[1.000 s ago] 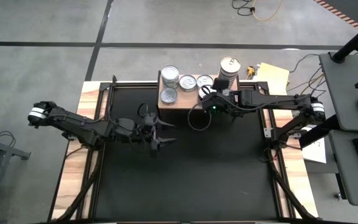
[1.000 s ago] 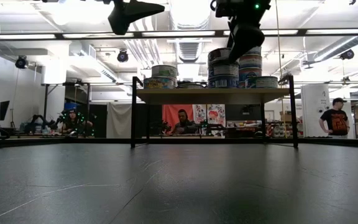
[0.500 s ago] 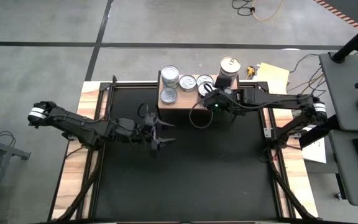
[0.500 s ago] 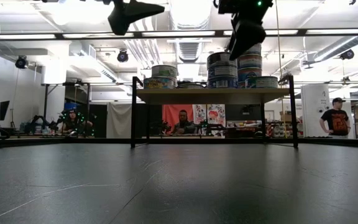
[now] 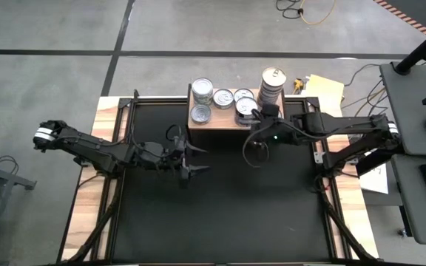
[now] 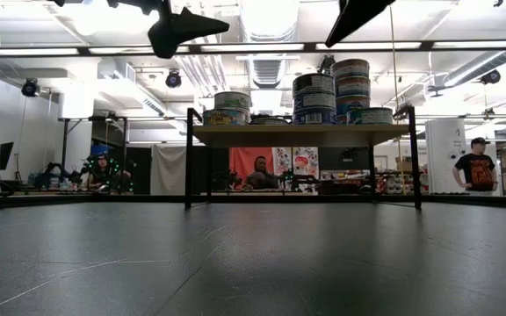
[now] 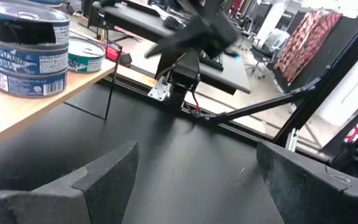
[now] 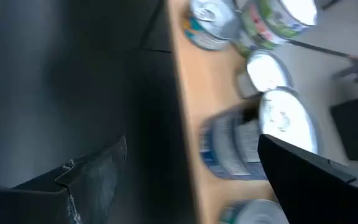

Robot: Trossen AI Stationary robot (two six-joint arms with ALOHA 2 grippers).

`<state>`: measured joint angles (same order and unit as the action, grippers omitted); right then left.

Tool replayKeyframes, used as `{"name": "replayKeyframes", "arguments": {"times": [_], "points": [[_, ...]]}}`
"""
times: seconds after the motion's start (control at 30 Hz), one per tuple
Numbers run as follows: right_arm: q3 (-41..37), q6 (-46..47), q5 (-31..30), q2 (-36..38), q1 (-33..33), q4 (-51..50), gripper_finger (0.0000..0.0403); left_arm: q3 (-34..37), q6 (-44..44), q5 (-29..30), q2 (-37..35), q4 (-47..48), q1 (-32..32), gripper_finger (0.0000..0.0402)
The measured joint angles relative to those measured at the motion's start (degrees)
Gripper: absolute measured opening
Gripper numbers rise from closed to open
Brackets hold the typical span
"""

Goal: Stack canned seafood by type on shelf
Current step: Return to Home Position

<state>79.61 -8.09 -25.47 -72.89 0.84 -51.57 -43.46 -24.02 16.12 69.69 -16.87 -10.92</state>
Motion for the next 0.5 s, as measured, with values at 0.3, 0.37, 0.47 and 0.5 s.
{"name": "replayKeyframes", "arguments": {"times": [0.3, 0.37, 0.47, 0.5], "points": [[-6.84, 2.26, 1.47, 1.51, 9.70, 10.25, 0.0354, 0.00, -2.03, -0.15, 4.16, -0.39, -0.07, 0.0311], [-9.14, 2.09, 1.46, 1.69, 12.36, 14.51, 0.0354, 0.00, -0.44, -0.18, 6.36, -0.25, -0.33, 0.0311], [-12.88, 1.12, 1.48, 1.85, 16.00, 21.41, 0.0354, 0.02, 2.35, -0.22, 9.23, -2.82, -0.35, 0.0311], [-14.40, 0.60, 1.49, 1.91, 17.04, 24.23, 0.0354, 0.02, 2.81, -0.22, 9.81, -4.35, -0.35, 0.0311]]}}
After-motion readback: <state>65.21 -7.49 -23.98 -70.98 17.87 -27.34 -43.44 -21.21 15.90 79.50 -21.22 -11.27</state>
